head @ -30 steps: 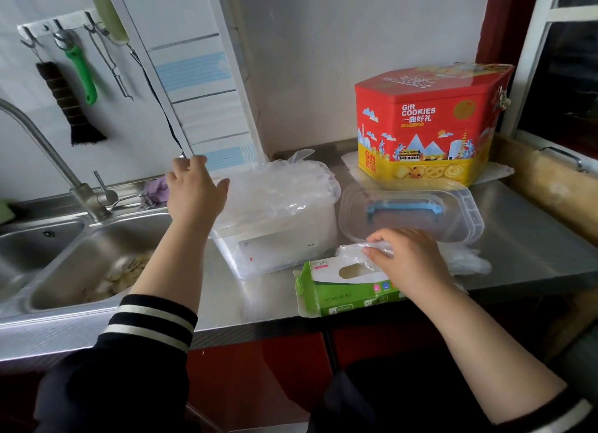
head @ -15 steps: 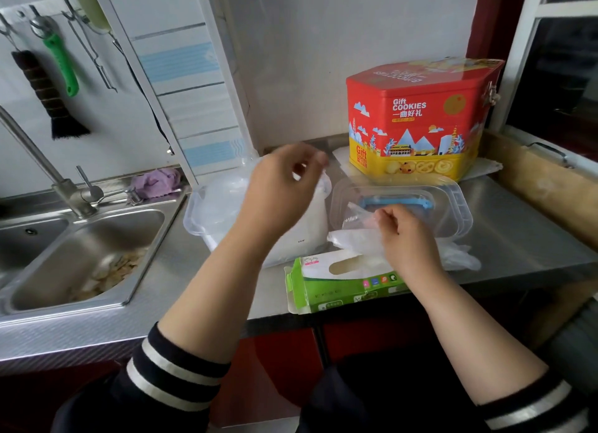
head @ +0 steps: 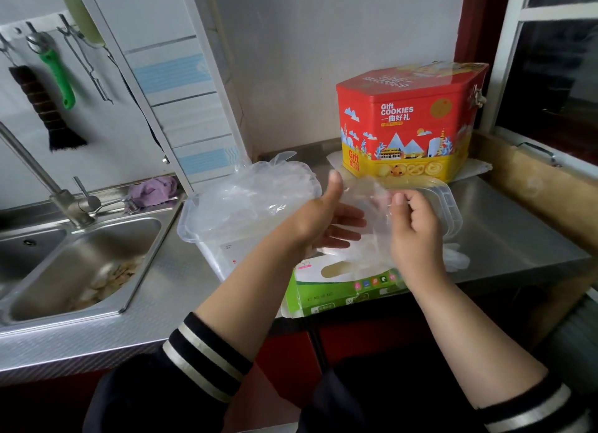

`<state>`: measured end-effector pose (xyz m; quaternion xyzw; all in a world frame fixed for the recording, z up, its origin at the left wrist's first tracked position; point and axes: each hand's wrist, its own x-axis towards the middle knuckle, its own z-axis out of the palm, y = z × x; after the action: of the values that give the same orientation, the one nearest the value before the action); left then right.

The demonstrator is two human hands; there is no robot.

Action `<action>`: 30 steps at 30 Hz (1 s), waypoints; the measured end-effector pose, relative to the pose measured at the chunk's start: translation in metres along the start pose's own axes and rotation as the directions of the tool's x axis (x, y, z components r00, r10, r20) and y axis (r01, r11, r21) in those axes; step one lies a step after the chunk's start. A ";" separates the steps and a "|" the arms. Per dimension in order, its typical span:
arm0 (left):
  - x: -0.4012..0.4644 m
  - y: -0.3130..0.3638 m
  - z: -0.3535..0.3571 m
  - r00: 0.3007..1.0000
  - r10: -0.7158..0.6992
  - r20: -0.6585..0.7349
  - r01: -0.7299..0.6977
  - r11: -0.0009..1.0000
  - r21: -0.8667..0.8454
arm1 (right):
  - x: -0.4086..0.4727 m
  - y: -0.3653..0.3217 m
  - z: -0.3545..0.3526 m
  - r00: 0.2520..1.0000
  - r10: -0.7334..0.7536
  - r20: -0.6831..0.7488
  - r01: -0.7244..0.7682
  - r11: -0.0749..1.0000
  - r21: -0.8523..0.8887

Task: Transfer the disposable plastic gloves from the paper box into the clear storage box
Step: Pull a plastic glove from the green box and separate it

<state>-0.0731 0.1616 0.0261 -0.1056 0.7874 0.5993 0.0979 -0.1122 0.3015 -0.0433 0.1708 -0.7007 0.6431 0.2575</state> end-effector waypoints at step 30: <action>0.005 -0.001 -0.157 0.598 0.262 -0.757 -0.100 0.962 0.254 | -0.020 0.026 0.001 0.899 -0.028 0.436 0.216 0.895 -0.389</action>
<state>-0.0817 0.0100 0.0653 -0.2664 0.8092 0.4237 -0.3077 -0.1113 0.3015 -0.0760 0.2889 -0.8508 0.4036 0.1726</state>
